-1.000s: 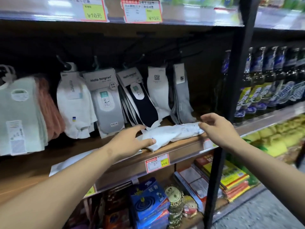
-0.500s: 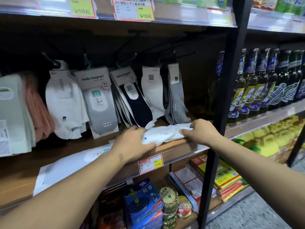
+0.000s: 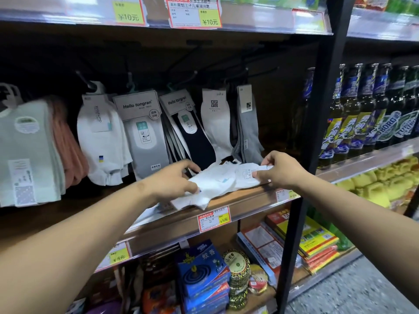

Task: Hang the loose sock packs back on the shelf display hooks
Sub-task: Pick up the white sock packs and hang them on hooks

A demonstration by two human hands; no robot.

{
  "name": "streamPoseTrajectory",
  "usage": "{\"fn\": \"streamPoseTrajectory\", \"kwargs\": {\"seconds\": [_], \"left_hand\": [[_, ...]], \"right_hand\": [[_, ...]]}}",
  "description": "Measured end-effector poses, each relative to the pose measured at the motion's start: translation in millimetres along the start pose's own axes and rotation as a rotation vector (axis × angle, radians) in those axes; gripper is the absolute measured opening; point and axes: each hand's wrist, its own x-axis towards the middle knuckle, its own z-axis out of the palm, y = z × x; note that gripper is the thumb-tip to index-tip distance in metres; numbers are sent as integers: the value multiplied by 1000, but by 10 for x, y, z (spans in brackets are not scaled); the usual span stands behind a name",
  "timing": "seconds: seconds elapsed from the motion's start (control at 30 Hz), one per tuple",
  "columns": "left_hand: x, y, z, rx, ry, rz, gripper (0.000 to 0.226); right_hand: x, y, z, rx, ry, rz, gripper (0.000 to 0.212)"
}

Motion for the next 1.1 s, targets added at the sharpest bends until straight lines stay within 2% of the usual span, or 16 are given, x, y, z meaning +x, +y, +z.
{"fn": "streamPoseTrajectory", "kwargs": {"seconds": [0.1,0.17,0.23,0.3,0.47,0.57,0.67,0.7,0.73,0.83,0.93,1.1], "left_hand": [[-78,-69,-117,-179,50,-6,34],[-139,-113,-169,-369,14,-23,32],[-188,-186,-196,-444,-18,-33,32],[-226,-248,-215,-348,-4,-47,31],[-241,-201,-223,123,149,-54,20],[-152,-130,-114,323,234,11,37],[-20,-72,53,395,127,22,78],[2,-53,114,438,105,22,83],[31,-55,168,495,114,32,79],[71,-64,264,603,219,72,42],[81,-92,217,501,301,87,17],[-44,-59,-85,20,411,63,22]], "right_hand": [[1,30,-3,204,12,25,34],[-17,26,-15,329,6,33,37],[-60,-8,-35,419,-26,33,39],[-96,-46,-50,463,-66,25,38],[-159,-165,-71,637,-85,-36,27],[-189,-291,-49,757,-136,-32,24],[-209,-377,-7,832,-237,-12,30],[-221,-388,4,834,-262,-20,32],[-231,-385,16,827,-273,-34,33],[-250,-346,55,761,-236,-85,27],[-250,-322,97,683,-183,-143,16],[-213,-391,124,602,-113,-243,13]]}}
